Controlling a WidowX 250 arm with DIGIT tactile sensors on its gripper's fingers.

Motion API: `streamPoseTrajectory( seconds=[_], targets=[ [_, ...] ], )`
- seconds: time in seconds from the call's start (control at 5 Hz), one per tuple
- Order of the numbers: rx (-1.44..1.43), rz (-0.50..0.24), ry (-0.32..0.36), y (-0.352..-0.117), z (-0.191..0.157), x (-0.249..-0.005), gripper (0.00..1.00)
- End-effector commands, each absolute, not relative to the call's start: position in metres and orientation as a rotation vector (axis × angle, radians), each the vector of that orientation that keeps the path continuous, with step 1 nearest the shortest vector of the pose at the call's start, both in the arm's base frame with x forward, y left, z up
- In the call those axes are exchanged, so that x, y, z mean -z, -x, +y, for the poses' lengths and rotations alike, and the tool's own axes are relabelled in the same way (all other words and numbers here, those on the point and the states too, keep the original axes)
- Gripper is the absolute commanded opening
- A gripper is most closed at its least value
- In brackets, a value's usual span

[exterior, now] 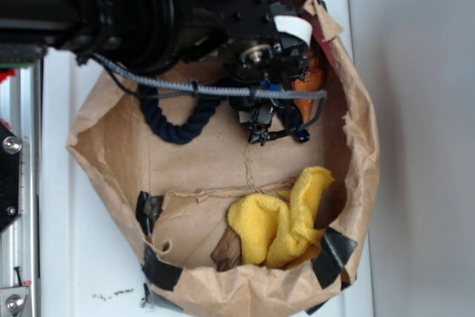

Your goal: Grab the blue rope.

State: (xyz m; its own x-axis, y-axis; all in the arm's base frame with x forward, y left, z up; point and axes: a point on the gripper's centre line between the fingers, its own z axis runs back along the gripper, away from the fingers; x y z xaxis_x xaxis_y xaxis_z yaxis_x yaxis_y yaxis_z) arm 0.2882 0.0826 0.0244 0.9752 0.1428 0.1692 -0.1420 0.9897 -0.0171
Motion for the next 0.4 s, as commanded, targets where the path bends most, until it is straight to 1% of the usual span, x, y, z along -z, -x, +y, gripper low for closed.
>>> streamPoseTrajectory(
  seconds=[0.0,0.2],
  targets=[
    [-0.139,-0.256,0.008,-0.2991,0.0918,-0.051,0.0],
    [-0.133,-0.255,0.028,-0.2962,0.0899,-0.0564,0.0]
  ],
)
